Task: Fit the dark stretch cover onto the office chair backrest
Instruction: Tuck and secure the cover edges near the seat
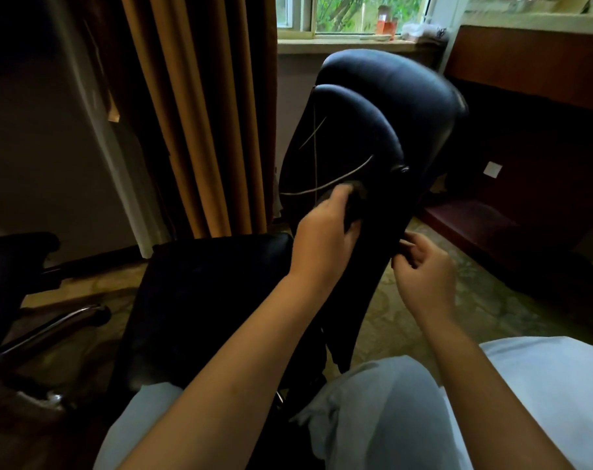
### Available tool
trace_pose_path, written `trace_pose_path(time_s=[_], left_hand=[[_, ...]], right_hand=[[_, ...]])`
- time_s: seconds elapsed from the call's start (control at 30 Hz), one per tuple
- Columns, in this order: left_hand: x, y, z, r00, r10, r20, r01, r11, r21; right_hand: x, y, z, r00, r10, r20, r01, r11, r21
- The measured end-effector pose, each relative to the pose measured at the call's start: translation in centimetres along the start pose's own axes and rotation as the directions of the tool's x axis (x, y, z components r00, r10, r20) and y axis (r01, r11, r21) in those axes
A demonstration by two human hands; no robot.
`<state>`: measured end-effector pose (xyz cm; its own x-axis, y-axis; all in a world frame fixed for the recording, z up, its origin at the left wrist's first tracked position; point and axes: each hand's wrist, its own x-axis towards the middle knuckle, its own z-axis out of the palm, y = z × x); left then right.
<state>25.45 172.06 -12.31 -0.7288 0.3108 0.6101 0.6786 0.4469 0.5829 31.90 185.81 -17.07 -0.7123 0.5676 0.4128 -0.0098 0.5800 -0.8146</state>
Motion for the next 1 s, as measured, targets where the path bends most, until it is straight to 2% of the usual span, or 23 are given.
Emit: trace_pose_path(time_s=[0.2, 0.3, 0.4, 0.6, 0.73, 0.83, 0.93, 1.0], left_hand=[[1.6, 1.3, 1.2, 0.996, 0.087, -0.022, -0.088, 0.995, -0.045], [1.5, 1.4, 1.8, 0.994, 0.085, -0.068, -0.092, 0.991, -0.098], [1.9, 1.3, 2.2, 0.996, 0.074, -0.048, -0.081, 0.985, -0.152], [0.2, -0.4, 3.1, 0.993, 0.118, -0.025, -0.119, 0.991, -0.068], [-2.3, -2.5, 3.4, 0.997, 0.081, -0.015, -0.081, 0.997, 0.008], [-5.0, -5.1, 3.4, 0.999, -0.003, 0.047, -0.001, 0.997, 0.075], [-5.9, -6.0, 3.0, 0.993, -0.067, 0.1, 0.059, 0.995, 0.083], [-4.9, -5.0, 2.5, 0.996, -0.071, 0.062, 0.068, 0.996, 0.053]], right_hand=[[-0.4, 0.0, -0.5, 1.0, -0.02, -0.007, 0.02, 1.0, -0.015], [-0.6, 0.0, -0.1, 0.999, -0.04, -0.022, 0.04, 0.999, -0.012], [-0.5, 0.0, 0.1, 0.998, -0.043, -0.039, 0.043, 0.999, -0.009], [-0.6, 0.3, 0.2, 0.994, -0.058, -0.088, 0.054, 0.997, -0.052], [-0.7, 0.2, 0.5, 0.993, -0.044, -0.114, 0.038, 0.998, -0.054], [-1.0, 0.1, 0.6, 0.992, -0.041, -0.115, 0.037, 0.998, -0.04], [-1.3, 0.0, 0.9, 0.992, -0.048, -0.117, 0.046, 0.999, -0.02], [-1.4, 0.0, 1.3, 0.991, -0.044, -0.123, 0.045, 0.999, 0.005]])
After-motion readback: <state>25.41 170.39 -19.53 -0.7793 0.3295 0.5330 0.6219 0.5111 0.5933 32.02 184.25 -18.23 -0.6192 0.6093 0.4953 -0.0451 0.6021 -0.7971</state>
